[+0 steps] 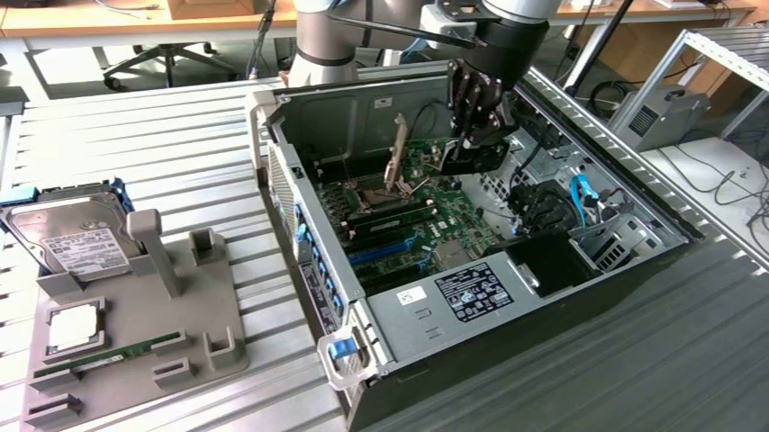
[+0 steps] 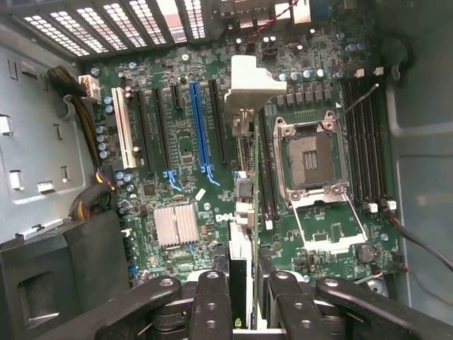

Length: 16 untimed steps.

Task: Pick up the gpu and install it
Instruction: 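Insert the gpu into the slot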

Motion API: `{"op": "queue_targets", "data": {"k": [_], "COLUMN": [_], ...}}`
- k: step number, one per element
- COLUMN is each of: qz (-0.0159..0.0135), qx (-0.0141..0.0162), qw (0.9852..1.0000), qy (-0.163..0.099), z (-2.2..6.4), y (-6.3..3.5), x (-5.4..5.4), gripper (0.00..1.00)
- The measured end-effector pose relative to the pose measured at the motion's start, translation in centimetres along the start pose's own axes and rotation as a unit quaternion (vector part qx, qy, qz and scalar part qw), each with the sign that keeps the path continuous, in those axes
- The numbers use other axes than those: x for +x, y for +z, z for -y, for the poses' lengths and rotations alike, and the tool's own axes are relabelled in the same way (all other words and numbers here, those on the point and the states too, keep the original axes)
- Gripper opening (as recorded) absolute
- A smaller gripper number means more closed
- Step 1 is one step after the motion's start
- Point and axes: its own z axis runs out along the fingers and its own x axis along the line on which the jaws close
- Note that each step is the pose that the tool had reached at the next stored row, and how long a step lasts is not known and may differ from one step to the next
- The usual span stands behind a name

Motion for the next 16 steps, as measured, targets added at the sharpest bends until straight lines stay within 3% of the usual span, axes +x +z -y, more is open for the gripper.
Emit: {"op": "queue_targets", "data": {"k": [16], "qz": [-0.0006], "qx": [0.0003], "qw": [0.9993], "qy": [-0.037], "z": [-0.01], "y": [0.0], "x": [-0.05], "gripper": [0.26]}}
